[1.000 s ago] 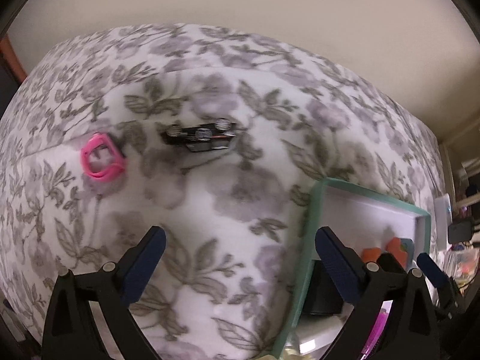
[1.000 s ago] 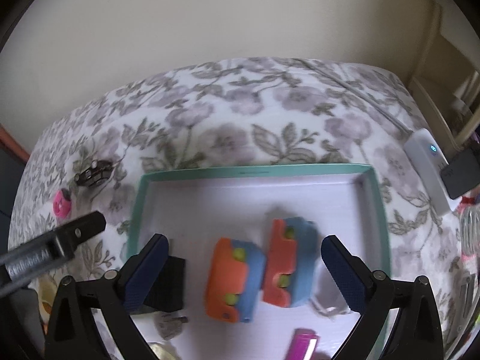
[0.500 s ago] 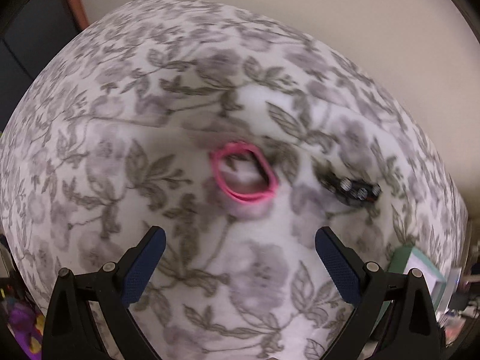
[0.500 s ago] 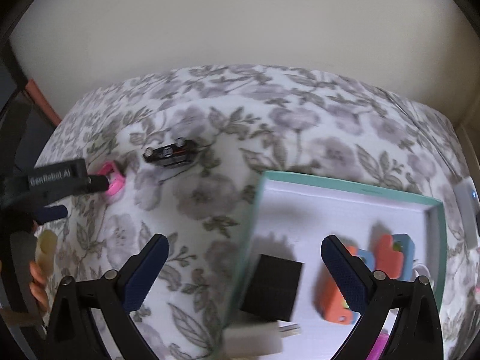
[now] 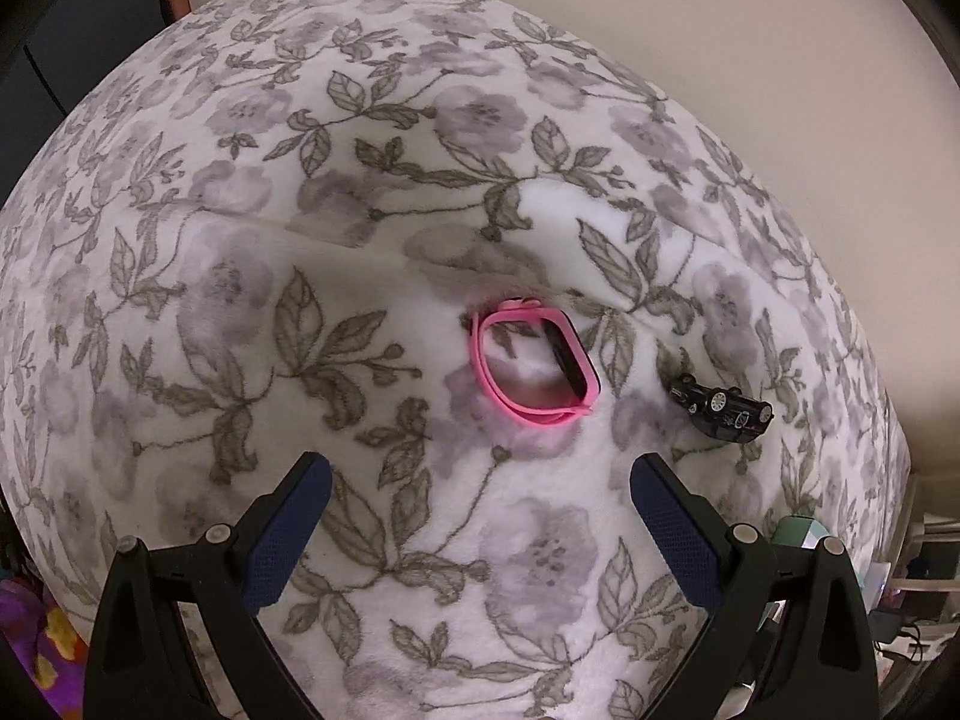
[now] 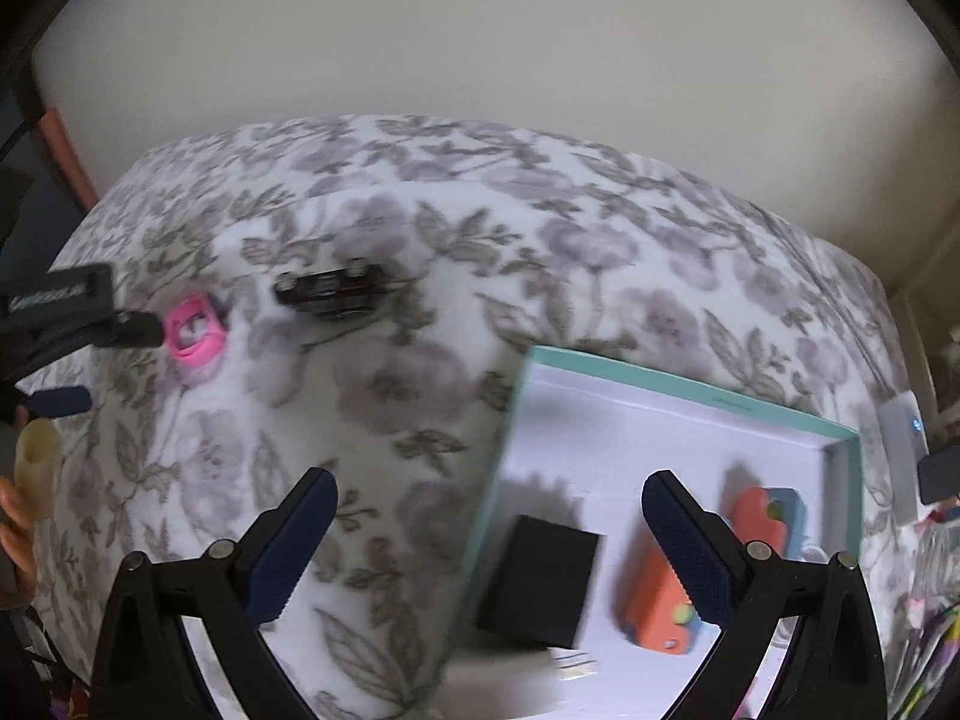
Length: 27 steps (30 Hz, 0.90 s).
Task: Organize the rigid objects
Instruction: 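Withdraw both tools from the tray toward the pink band and black toy car, then grasp the pink band with the left tool while the right tool grasps the black toy car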
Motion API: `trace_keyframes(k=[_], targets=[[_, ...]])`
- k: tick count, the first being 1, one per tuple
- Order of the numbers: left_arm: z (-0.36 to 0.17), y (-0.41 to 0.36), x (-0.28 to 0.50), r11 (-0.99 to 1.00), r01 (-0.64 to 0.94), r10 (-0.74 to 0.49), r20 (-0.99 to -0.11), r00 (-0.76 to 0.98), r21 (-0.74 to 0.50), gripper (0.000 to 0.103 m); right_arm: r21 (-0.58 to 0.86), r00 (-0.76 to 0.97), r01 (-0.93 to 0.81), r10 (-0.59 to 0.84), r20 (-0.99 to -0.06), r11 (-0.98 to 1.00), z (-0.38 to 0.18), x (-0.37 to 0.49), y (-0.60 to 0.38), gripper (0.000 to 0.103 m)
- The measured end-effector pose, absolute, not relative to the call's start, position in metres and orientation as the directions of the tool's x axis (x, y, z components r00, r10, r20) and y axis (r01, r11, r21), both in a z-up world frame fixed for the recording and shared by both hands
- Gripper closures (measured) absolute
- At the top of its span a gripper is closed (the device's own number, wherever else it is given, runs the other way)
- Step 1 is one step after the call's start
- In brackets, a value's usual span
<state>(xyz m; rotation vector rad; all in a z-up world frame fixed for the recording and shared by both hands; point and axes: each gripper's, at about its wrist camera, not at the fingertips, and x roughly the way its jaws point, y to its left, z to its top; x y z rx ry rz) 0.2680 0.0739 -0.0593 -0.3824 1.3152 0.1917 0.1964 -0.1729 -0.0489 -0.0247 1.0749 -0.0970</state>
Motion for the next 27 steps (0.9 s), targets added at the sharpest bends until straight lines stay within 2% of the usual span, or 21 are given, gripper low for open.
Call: trace_keyframes(k=[5,12,18,23,27], targets=[[-0.063,0.077,0.269,0.917,-0.358,-0.087,-0.965,0.247,-0.175,0.003,-0.117,0.452,0.157,-0.176,-0.874,0.981,-0.044,0.190,-0.208,0.000],[-0.063,0.080,0.270,0.911,-0.374,-0.085,-0.966,0.246,-0.175,0.003,-0.097,0.484,0.216,-0.193,-0.854,0.972,-0.018,0.179,-0.228,0.000],[-0.056,0.079,0.269,0.912,-0.369,-0.086,-0.962,0.259,-0.181,0.003,0.004,0.545,0.148,-0.079,-0.835,0.989,0.001,0.180,-0.202,0.000],[-0.051,0.084,0.267,0.911,-0.370,-0.081,-0.959,0.272,-0.181,0.003,0.043,0.594,0.069,-0.007,-0.805,0.997,0.012,0.183,-0.166,0.000],[-0.050,0.090,0.269,0.915,-0.362,-0.076,-0.957,0.280,-0.179,0.003,0.030,0.602,0.049,-0.005,-0.799,0.998,0.008,0.188,-0.144,0.000]])
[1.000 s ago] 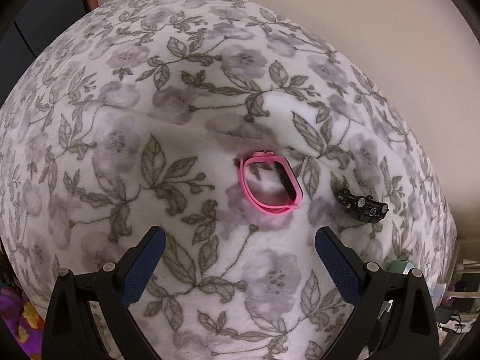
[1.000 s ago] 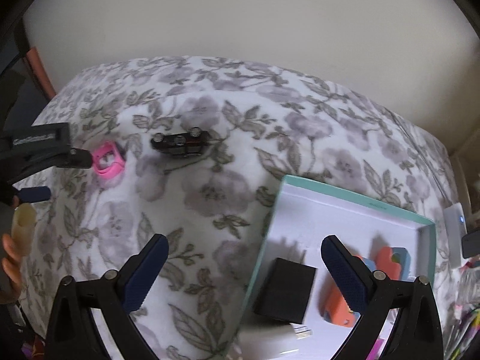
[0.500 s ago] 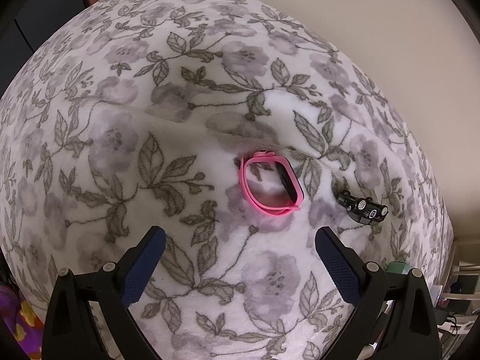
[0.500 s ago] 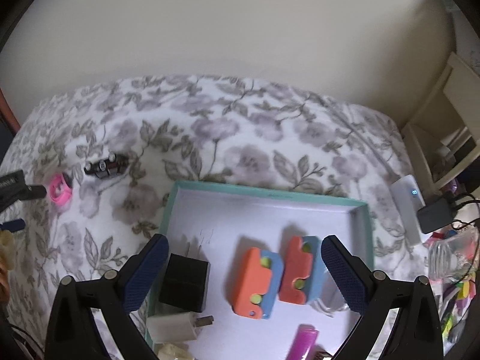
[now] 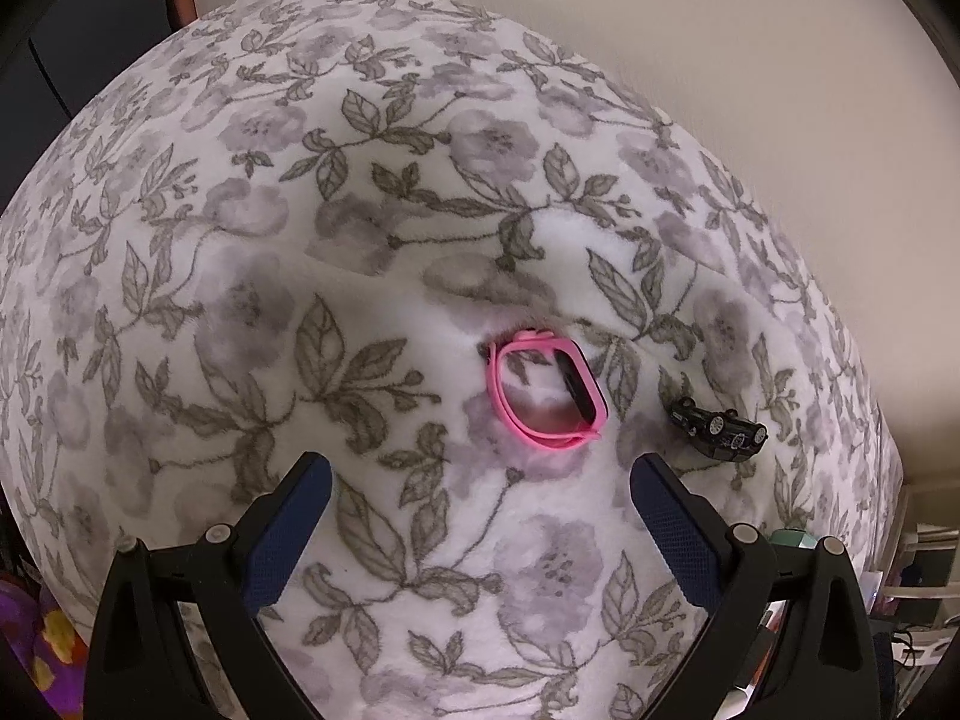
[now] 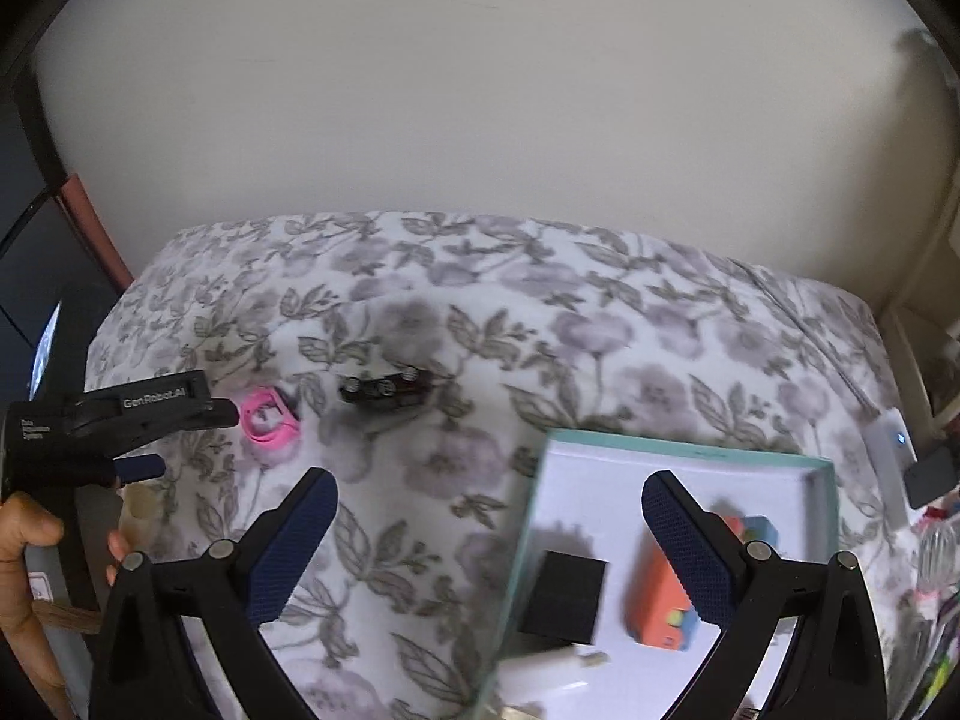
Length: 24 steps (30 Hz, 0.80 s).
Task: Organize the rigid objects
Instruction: 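Grasp the pink band with the left tool while the right tool grasps the black toy car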
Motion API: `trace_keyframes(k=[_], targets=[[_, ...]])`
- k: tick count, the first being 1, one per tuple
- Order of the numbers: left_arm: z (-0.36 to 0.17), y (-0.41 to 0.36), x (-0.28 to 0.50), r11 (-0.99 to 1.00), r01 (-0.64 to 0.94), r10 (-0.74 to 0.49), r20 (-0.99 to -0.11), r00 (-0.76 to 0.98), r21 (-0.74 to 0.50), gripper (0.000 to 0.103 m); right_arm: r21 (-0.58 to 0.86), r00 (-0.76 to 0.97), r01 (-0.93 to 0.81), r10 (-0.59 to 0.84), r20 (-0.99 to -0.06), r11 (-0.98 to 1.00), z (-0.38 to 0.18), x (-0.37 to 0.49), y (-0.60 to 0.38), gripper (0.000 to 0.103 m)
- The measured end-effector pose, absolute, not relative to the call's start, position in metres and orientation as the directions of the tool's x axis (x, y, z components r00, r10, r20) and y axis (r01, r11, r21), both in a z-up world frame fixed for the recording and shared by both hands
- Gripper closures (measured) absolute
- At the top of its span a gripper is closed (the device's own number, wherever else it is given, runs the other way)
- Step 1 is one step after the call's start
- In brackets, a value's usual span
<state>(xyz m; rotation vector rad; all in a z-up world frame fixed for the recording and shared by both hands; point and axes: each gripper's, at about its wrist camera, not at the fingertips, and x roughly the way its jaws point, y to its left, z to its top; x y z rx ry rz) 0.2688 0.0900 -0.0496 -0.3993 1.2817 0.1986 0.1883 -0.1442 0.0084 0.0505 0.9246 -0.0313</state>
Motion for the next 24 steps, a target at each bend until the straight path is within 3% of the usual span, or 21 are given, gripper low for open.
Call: trace_keyframes(k=[15,24], targets=[[-0.068,0.103,0.286,0.922,-0.308,-0.132,-0.939,0.319,-0.235,0.003,0.034,0.519,0.013,0.022,-0.854,0.999,-0.044,0.258,-0.107,0.000],[-0.085,0.102,0.293,0.936,-0.291,-0.104,-0.946,0.308,-0.197,0.003,0.002,0.468,-0.025,0.013,-0.883,1.000,-0.074,0.289,-0.089,0.000]])
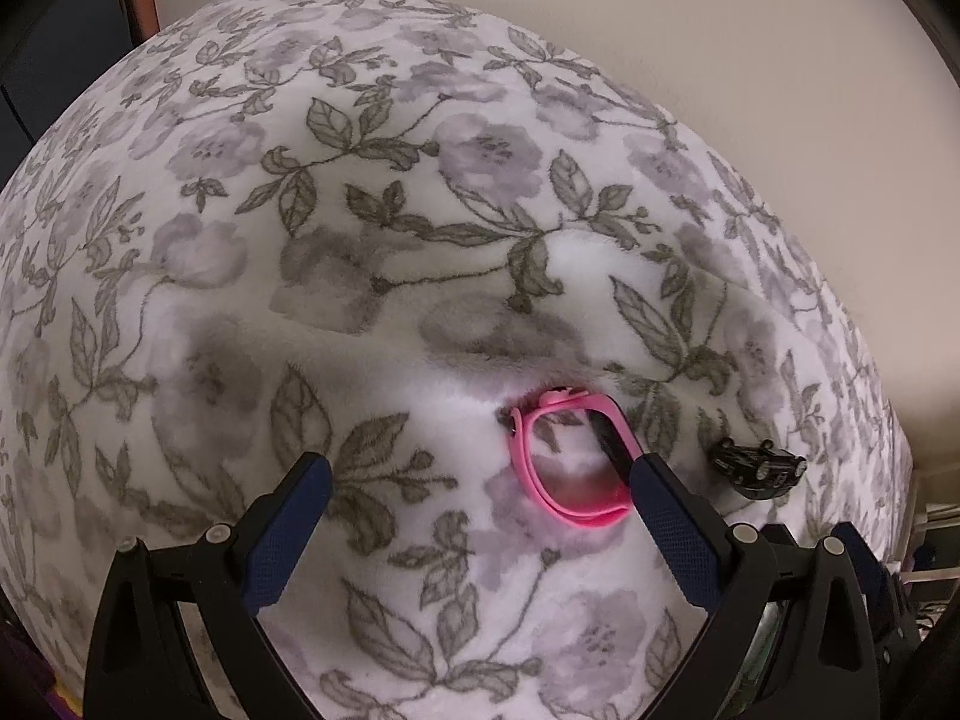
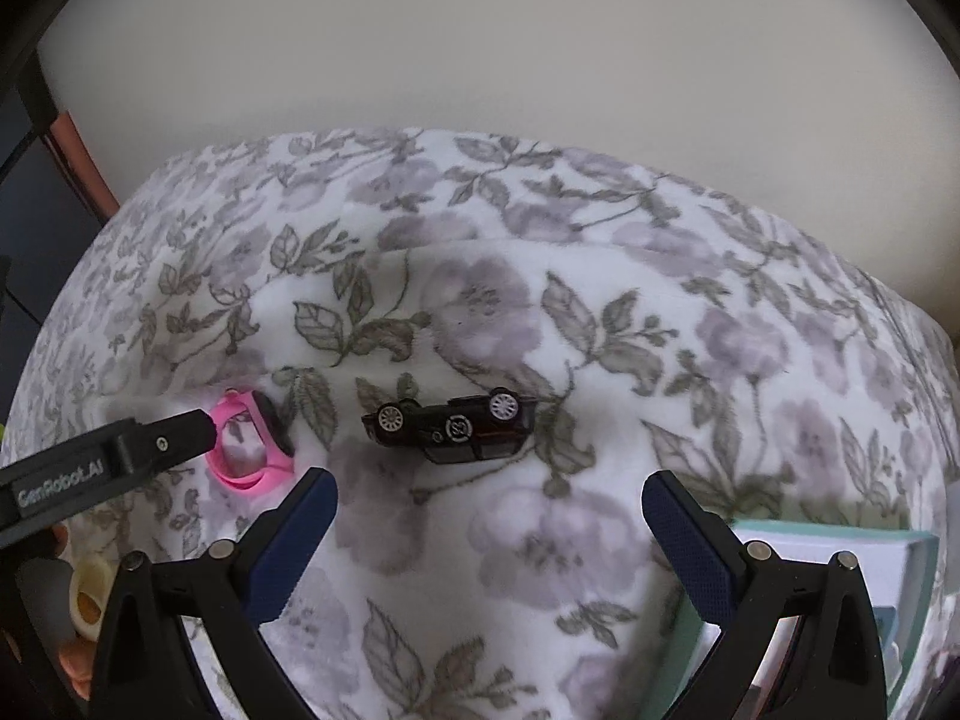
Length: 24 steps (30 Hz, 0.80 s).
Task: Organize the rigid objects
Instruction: 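Grasp the pink band with the left tool while the right tool grasps the black toy car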
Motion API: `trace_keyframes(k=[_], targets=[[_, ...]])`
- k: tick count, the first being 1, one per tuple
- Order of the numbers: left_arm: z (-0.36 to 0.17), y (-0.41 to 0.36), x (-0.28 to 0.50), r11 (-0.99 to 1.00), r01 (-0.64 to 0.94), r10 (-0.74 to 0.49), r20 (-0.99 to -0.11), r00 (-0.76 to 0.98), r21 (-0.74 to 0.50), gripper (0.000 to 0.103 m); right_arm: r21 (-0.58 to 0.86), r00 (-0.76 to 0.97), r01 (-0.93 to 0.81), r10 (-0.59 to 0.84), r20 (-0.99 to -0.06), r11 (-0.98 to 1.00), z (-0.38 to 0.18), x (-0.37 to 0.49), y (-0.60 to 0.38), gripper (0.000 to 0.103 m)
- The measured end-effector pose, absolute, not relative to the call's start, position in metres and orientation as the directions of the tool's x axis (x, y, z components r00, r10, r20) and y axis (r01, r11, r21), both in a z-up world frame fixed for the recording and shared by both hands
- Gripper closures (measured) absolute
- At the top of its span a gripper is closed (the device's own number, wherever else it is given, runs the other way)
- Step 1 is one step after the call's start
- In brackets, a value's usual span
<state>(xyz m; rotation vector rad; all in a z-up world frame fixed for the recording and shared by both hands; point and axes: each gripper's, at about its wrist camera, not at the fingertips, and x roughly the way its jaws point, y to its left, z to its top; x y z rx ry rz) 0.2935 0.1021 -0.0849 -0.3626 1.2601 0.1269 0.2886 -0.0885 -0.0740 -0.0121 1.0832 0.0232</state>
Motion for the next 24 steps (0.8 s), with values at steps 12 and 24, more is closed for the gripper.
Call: trace_keyframes(k=[12,24], targets=[[-0.092,0.095,0.300,0.957,-0.260,-0.042,-0.944,0.327,-0.133,0.004,0.020,0.416,-0.006,0.020,-0.909,1.000,-0.102,0.311,-0.088,0.000],[-0.103,0.091,0.306,0.961,-0.260,-0.002,-0.946,0.323,-0.091,0.012,-0.023,0.407,-0.016,-0.015,-0.913,1.000,-0.111,0.317,-0.082,0.000]])
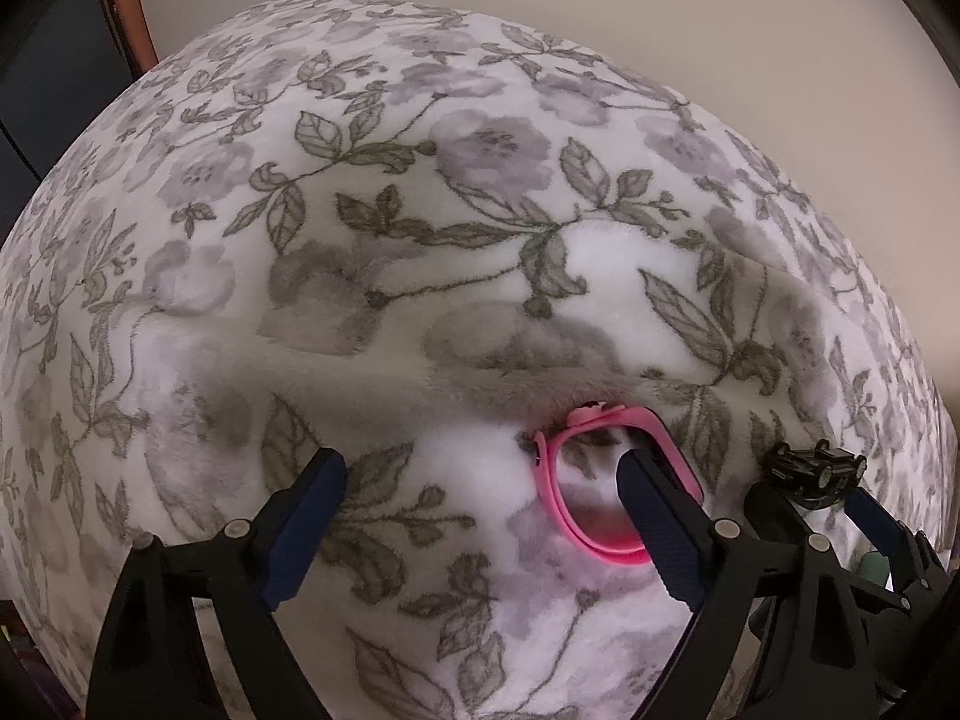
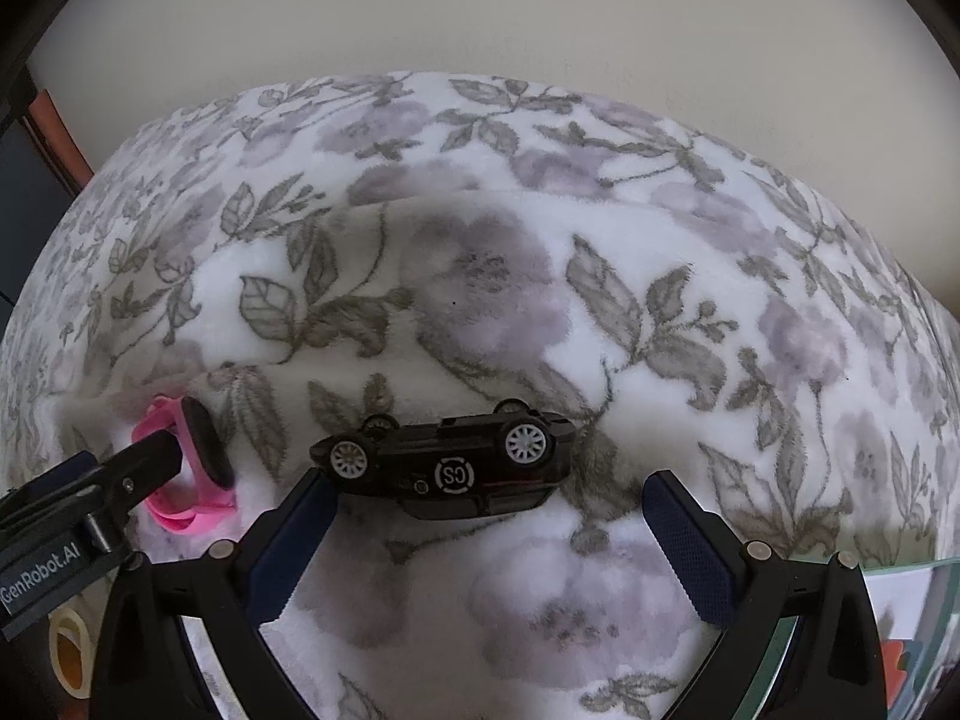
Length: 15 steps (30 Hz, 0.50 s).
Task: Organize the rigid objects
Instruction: 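Grasp the pink band with the left tool while the right tool grasps the black toy car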
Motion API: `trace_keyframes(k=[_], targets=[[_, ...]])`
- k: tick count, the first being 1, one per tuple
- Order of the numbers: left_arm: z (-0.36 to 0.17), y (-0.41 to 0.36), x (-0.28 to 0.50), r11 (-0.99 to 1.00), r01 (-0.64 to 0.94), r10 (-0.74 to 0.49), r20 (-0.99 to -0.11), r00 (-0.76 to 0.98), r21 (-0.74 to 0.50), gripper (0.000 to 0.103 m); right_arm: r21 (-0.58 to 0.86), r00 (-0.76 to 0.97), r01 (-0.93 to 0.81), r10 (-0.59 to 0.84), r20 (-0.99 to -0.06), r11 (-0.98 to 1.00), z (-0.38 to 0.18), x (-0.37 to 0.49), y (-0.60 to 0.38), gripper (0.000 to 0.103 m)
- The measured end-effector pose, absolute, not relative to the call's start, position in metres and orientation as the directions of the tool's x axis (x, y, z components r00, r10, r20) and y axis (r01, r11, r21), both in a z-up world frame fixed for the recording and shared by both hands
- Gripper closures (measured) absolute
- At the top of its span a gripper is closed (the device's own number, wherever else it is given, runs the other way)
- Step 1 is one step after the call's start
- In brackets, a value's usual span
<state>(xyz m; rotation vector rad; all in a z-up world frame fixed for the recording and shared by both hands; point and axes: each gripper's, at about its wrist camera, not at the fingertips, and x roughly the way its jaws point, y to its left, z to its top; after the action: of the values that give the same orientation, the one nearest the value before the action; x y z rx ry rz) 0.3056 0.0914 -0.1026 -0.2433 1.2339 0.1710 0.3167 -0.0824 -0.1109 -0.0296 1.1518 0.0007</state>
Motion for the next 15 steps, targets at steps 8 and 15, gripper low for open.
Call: trace_keyframes(k=[8,15], targets=[[-0.105,0.089,0.305,0.969,-0.246,0.081,-0.943,0.323,-0.001,0.026,-0.003,0.411,-0.001,-0.002,-0.912,1.000,-0.110,0.322,-0.087,0.000],[-0.102,0.077,0.308,0.978,-0.205,0.095,-0.933,0.347,0.023,0.040,-0.013,0.418,0.006,-0.014,-0.908,1.000,-0.109,0.325,-0.086,0.006]])
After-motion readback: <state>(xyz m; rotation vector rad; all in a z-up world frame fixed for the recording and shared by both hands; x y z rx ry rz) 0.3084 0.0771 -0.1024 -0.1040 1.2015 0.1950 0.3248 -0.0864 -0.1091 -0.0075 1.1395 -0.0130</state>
